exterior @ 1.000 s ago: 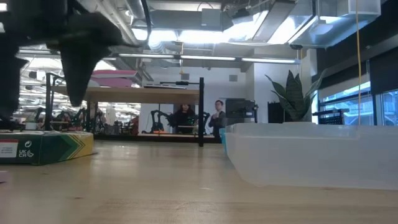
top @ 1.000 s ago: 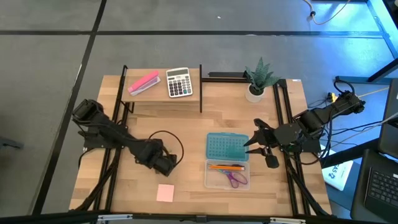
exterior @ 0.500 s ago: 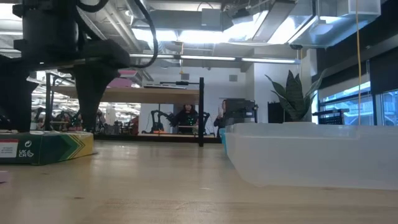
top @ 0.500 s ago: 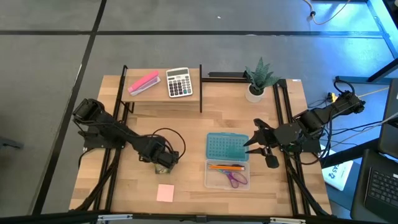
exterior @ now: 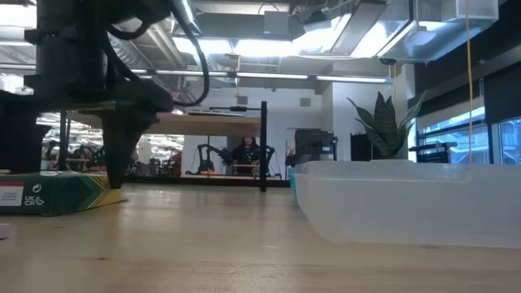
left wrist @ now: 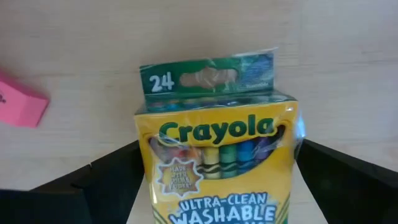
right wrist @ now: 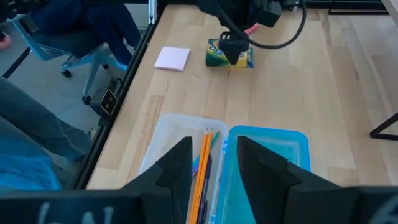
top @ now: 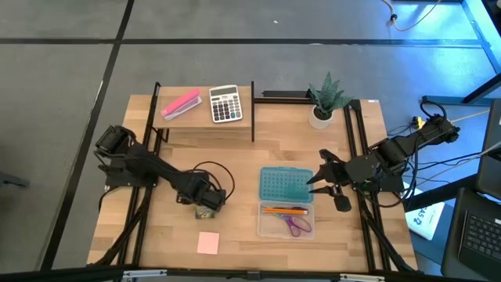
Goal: Pack school essentials
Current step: Put the yellow crayon box into the blue supply box
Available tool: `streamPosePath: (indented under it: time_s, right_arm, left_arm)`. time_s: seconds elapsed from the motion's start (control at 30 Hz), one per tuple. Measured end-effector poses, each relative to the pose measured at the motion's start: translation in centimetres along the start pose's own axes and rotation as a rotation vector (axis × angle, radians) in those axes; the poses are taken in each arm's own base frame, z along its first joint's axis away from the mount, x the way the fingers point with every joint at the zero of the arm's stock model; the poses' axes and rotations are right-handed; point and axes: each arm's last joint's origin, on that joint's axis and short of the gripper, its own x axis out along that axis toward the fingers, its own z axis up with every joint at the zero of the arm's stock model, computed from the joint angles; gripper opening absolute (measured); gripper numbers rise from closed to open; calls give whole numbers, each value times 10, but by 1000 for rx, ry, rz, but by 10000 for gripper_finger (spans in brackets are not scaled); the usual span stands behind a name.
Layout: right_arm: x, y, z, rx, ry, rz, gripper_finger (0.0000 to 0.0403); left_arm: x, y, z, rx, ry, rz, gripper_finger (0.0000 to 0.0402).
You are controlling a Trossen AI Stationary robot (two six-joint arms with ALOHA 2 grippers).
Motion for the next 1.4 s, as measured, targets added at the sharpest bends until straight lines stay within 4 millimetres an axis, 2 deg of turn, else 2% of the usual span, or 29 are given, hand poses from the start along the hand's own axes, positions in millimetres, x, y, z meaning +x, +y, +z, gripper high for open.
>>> streamPosePath:
  time_s: [0.37, 0.6, 0.93, 1.4]
  right_arm:
    - [0, 0, 0, 1, -5, 1, 129]
    - [0, 0, 1, 1, -7, 2, 129]
    - [0, 0, 1, 1, -9, 3, 129]
    - [0, 0, 1, 2, -9, 3, 129]
  left_arm:
    - [4, 0, -1, 27, 8, 17, 397]
    - [13, -1, -4, 19, 8, 45, 397]
    - [13, -1, -6, 22, 0, 36, 394]
    - [14, 1, -8, 69, -5, 46, 317]
